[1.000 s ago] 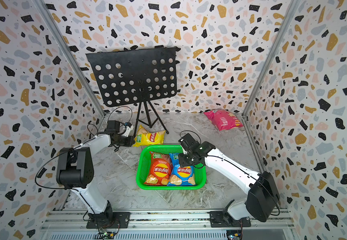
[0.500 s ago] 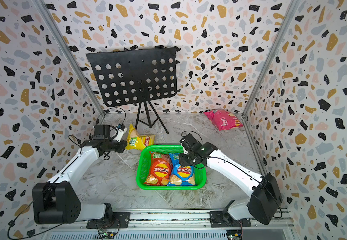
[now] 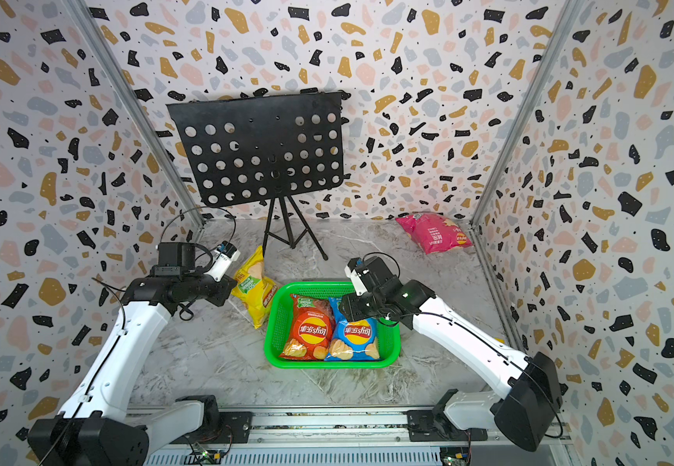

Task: Put the potato chips into the basket
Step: Pick up the potato chip from the center of the board.

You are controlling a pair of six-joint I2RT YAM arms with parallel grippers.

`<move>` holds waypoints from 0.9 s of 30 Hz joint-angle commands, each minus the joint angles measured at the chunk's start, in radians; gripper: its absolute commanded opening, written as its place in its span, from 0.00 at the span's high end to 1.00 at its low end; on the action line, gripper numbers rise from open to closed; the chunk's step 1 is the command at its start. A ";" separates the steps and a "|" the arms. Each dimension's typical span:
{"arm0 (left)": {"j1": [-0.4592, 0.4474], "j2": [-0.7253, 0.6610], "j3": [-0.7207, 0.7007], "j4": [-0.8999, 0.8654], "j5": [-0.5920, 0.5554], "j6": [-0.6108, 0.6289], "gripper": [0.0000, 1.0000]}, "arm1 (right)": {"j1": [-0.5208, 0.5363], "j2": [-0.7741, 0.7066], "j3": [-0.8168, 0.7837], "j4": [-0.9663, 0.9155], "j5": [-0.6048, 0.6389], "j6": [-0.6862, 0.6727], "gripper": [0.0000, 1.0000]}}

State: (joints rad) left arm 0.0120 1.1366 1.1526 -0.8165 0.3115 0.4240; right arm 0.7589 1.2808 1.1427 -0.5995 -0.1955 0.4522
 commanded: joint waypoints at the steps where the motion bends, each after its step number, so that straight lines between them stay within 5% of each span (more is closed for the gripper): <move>1: 0.003 -0.032 0.074 -0.080 0.060 0.045 1.00 | -0.001 -0.036 -0.004 0.040 -0.053 -0.031 0.47; 18: -0.005 -0.027 0.414 -0.498 0.500 0.124 1.00 | 0.158 -0.011 0.089 0.216 -0.113 -0.127 0.47; 27: -0.122 -0.032 0.414 -0.540 0.522 0.133 1.00 | 0.198 -0.008 0.172 0.223 -0.087 -0.157 0.45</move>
State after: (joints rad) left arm -0.0837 1.1168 1.5513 -1.3468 0.7788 0.5392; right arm 0.9424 1.2800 1.2675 -0.3943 -0.2947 0.3233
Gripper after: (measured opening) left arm 0.038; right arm 0.550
